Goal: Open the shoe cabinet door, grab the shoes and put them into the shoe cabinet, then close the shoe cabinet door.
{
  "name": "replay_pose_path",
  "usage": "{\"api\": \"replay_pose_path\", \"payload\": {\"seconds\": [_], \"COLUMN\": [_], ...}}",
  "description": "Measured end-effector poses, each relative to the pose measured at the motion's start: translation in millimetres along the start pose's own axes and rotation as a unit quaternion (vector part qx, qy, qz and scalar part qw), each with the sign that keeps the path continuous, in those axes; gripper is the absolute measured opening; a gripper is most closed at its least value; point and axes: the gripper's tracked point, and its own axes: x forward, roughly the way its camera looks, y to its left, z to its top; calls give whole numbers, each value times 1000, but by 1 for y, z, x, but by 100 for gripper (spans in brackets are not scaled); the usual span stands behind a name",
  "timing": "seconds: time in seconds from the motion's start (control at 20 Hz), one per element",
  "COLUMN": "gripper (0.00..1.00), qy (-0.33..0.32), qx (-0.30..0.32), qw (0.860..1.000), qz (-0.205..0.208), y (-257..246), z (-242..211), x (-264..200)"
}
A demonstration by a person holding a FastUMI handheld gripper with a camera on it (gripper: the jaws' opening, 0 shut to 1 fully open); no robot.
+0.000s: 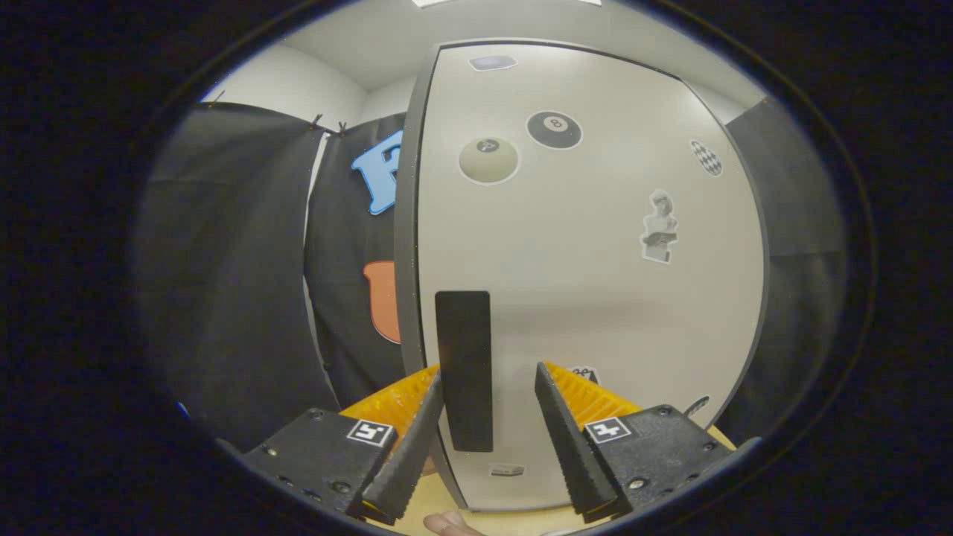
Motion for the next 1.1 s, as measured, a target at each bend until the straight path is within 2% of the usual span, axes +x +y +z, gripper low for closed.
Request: {"api": "replay_pose_path", "payload": {"seconds": [0.1,0.2,0.25,0.35,0.5,0.85,1.1], "gripper": [65,55,41,37,31,22,21], "qy": [6,23,24,28,38,51,67], "qx": [3,3,3,5,1,3,11], "qw": [1000,1000,999,999,998,999,997], "qz": [-3,-11,-26,-45,-48,-11,29], "y": [2,8,6,5,3,4,6], "z": [-3,-8,-7,-7,-9,-8,-7], "x": [3,5,6,7,5,-14,-45]}}
